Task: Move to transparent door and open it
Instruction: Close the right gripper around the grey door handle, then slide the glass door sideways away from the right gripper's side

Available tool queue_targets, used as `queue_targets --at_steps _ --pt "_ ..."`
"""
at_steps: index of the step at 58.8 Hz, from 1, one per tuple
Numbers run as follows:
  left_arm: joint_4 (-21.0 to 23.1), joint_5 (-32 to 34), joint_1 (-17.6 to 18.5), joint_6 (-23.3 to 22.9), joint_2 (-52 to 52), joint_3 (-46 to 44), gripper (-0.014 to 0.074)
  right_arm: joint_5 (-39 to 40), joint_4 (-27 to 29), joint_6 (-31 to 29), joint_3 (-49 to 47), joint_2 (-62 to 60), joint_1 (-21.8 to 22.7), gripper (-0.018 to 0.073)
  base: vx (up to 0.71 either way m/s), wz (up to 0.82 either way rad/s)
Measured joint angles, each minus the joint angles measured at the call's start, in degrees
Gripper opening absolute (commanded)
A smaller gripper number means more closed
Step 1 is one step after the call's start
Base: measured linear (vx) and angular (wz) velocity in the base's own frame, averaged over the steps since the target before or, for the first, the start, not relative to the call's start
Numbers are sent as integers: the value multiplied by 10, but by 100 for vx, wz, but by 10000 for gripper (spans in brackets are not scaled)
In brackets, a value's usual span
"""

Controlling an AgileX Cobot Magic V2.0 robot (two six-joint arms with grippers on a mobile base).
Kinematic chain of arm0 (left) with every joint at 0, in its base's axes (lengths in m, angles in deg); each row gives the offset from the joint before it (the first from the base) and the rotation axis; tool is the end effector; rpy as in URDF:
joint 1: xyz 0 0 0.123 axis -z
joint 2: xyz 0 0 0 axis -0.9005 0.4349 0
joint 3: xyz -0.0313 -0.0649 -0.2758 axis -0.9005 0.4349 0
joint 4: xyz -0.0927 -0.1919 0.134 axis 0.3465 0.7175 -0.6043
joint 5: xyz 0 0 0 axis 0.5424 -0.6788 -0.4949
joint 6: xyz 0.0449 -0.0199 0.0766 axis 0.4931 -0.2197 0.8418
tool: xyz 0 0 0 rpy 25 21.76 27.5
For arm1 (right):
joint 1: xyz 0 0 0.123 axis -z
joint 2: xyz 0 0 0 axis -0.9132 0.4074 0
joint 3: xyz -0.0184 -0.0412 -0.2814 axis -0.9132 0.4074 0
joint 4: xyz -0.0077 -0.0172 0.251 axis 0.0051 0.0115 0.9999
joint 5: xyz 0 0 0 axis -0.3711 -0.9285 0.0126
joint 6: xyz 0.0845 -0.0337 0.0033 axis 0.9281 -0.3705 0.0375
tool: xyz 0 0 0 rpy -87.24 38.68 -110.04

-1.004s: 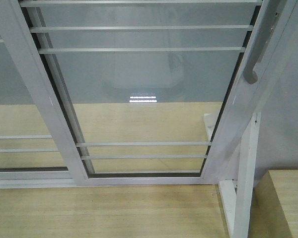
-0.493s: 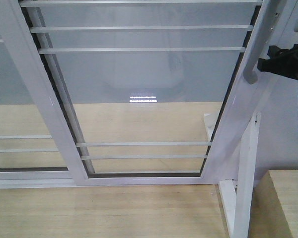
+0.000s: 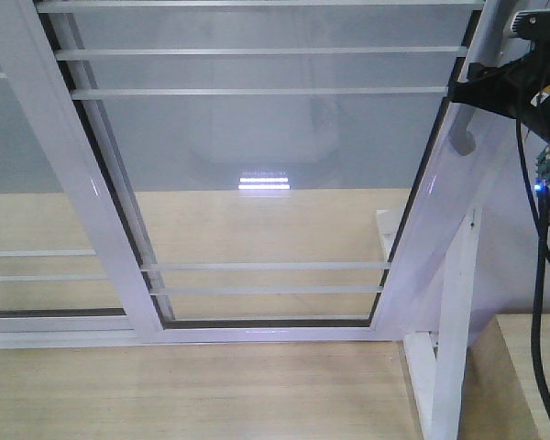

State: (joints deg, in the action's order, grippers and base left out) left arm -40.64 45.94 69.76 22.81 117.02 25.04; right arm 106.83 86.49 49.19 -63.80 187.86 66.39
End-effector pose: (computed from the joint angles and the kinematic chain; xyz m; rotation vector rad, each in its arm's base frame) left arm 0.1254 -0.0112 0.3164 0.1615 1.8008 0.0039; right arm 0.3892 -0.0022 0.2458 -0.0391 1.8459 -0.0300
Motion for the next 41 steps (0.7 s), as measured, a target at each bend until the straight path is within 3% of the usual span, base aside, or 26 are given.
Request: queue_targets --at_steps 18,41 --pt "0 0 0 0 0 0 321 24 1 26 -64 66 2 351 0 0" --pt "0 0 0 0 0 0 321 32 -10 53 -69 73 -4 350 0 0"
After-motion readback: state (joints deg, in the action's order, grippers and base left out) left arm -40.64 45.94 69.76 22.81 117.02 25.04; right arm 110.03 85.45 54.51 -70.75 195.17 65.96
